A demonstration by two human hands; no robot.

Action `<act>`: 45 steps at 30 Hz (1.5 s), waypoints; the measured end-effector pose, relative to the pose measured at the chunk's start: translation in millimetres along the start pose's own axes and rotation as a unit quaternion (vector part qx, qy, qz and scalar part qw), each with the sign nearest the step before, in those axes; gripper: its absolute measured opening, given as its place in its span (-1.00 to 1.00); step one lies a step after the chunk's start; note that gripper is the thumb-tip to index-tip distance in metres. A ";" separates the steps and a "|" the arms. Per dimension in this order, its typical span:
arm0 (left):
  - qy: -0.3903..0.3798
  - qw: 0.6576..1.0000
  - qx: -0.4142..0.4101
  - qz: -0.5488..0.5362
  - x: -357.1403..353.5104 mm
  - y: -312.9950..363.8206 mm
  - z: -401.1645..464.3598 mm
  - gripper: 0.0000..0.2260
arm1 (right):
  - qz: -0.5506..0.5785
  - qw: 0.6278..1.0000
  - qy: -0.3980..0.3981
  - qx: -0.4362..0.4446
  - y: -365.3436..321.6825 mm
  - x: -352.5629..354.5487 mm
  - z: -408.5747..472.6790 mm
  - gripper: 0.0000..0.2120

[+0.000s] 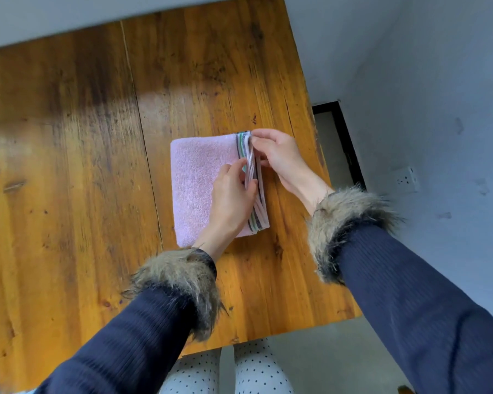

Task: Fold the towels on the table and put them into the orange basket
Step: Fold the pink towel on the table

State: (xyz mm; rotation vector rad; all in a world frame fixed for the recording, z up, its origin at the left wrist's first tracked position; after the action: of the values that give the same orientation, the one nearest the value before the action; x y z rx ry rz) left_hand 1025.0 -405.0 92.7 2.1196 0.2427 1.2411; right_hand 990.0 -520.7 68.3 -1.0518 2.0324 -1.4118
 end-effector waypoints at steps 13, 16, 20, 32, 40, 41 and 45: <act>-0.011 0.995 -0.075 -0.068 11.9 -3.7 -23.6 -0.66 | -0.062 0.994 -0.017 -0.087 37.2 11.5 -54.5 -0.82; 0.058 0.984 -0.165 0.021 33.9 -11.3 -39.5 -0.58 | -0.117 0.988 -0.045 -0.094 44.3 5.8 -74.6 -0.76; 0.035 0.952 -0.215 0.217 21.0 -29.8 -29.8 -0.54 | -0.174 0.976 -0.068 -0.114 50.1 -1.0 -88.6 -0.75; 0.016 0.932 -0.229 0.280 10.5 -29.7 -13.0 -0.57 | -0.451 0.872 0.100 0.165 1.7 -6.3 -95.0 -0.76; 0.044 0.944 -0.169 0.278 29.8 -46.8 30.5 -0.51 | -0.520 0.810 0.006 0.271 17.8 -56.7 -34.2 -0.50; 0.043 0.944 -0.167 0.279 27.1 -49.4 31.6 -0.50 | -0.518 0.813 -0.001 0.266 25.0 -53.9 -31.5 -0.48; 0.059 0.945 -0.162 0.279 20.2 -56.8 32.8 -0.48 | -0.469 0.837 -0.015 0.282 34.2 -47.5 -28.7 -0.47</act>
State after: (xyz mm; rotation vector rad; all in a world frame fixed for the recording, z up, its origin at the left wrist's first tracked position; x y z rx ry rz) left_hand 1072.3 -366.9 60.7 1.8790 -0.5190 1.5970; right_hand 987.0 -460.1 44.6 -1.8360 0.8736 -2.2186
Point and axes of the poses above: each hand's wrist, its own z-axis towards the middle knuckle, its own x-axis out of the back of the hand, y = z × x, the point moved 9 cm from there along z, towards the middle knuckle, and after that the axes turned 11 degrees about x, right-handed, at the moved point
